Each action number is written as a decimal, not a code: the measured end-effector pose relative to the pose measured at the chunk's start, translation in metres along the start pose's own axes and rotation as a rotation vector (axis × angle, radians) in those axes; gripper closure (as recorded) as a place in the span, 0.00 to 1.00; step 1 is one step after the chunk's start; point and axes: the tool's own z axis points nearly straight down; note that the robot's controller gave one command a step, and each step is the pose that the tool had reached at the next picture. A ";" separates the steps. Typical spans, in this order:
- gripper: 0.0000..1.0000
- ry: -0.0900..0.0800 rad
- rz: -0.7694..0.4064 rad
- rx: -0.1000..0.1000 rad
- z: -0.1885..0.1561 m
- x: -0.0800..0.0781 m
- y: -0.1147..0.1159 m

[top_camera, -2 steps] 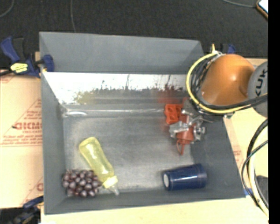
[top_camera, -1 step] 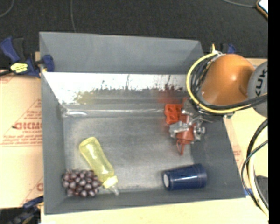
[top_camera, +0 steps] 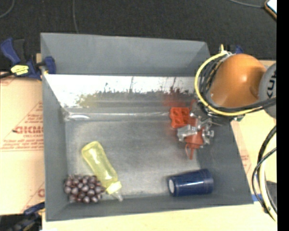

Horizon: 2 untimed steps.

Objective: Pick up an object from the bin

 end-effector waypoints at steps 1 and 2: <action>1.00 0.007 0.005 0.013 -0.033 0.004 -0.003; 1.00 0.007 0.007 0.011 -0.043 0.004 -0.003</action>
Offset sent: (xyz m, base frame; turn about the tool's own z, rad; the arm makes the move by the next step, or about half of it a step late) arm 0.0003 -0.0046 0.0508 0.0013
